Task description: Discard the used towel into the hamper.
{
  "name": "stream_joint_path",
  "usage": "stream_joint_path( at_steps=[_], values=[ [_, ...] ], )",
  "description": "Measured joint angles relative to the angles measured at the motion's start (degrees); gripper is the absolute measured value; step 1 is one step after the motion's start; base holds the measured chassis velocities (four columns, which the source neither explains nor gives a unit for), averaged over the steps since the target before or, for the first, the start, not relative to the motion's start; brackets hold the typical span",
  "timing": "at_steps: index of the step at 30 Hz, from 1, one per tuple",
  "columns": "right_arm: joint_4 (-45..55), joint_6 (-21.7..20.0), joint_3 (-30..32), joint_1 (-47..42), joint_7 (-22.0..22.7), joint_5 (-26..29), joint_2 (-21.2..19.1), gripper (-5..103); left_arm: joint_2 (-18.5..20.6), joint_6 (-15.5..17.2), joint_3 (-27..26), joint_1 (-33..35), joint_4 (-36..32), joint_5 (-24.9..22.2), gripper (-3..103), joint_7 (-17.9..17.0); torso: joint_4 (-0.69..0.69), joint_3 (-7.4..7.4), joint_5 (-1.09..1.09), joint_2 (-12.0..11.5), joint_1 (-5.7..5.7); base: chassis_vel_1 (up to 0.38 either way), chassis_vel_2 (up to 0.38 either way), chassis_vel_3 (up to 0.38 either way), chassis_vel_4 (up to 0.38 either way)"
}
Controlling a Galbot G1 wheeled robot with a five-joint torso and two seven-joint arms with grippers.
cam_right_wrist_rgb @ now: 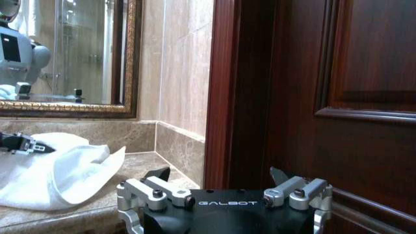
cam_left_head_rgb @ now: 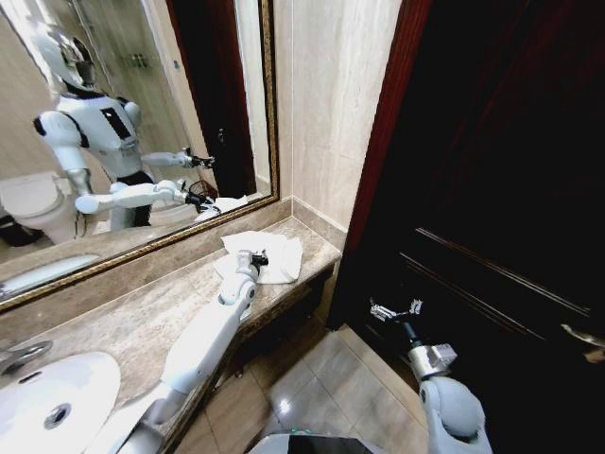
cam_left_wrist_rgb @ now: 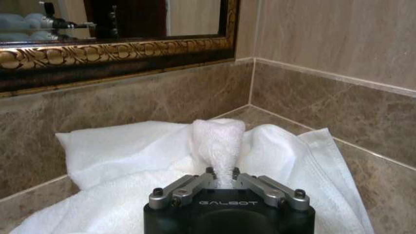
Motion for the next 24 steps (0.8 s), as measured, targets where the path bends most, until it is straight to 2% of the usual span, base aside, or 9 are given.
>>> stream_joint_path(
  at_steps=[24],
  values=[
    [-0.4, 0.3, -0.1, 0.3, 0.1, 0.2, 0.0, 100, 0.6, -1.0, 0.3, -0.5, 0.7, 0.1, 2, 0.8, 0.0, 0.0, 0.0, 0.0, 0.0, 0.0, 0.0, 0.0, 0.0]
  ],
)
